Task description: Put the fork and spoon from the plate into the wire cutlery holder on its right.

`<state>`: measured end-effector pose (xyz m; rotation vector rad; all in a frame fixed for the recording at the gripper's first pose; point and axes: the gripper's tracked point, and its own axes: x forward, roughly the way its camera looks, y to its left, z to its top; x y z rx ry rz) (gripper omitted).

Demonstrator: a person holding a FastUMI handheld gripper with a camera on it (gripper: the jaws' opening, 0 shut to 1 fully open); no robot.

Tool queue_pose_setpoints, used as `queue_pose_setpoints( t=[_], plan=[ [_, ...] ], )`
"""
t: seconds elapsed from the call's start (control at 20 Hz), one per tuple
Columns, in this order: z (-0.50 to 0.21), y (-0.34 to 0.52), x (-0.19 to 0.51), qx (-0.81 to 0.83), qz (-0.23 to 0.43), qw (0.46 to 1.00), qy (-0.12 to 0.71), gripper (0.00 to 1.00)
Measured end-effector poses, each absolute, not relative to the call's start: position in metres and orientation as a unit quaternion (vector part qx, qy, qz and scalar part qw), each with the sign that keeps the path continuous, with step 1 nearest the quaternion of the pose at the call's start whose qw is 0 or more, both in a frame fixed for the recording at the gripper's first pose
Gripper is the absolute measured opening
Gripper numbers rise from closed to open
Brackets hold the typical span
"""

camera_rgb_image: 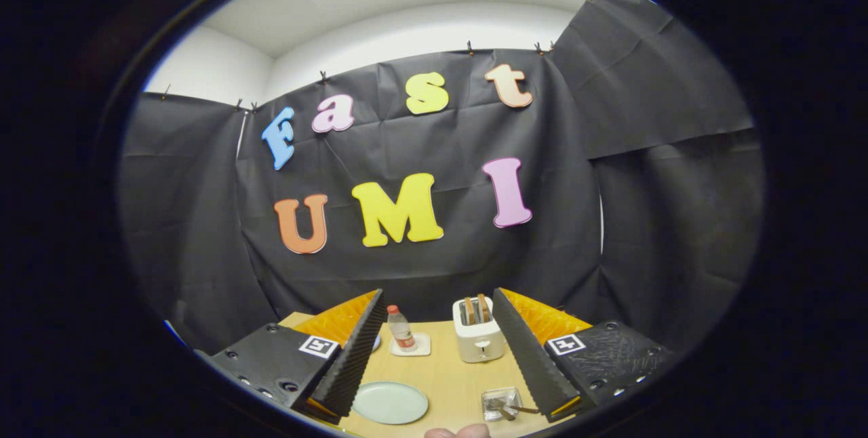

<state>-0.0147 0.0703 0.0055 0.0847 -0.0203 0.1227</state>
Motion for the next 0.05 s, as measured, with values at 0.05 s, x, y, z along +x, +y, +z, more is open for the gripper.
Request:
queue_pose_setpoints(
  t=[0.05],
  plan=[
    [0.0058,0.0719,-0.0160,0.042,0.060,0.997,-0.011,0.95]
  ],
)
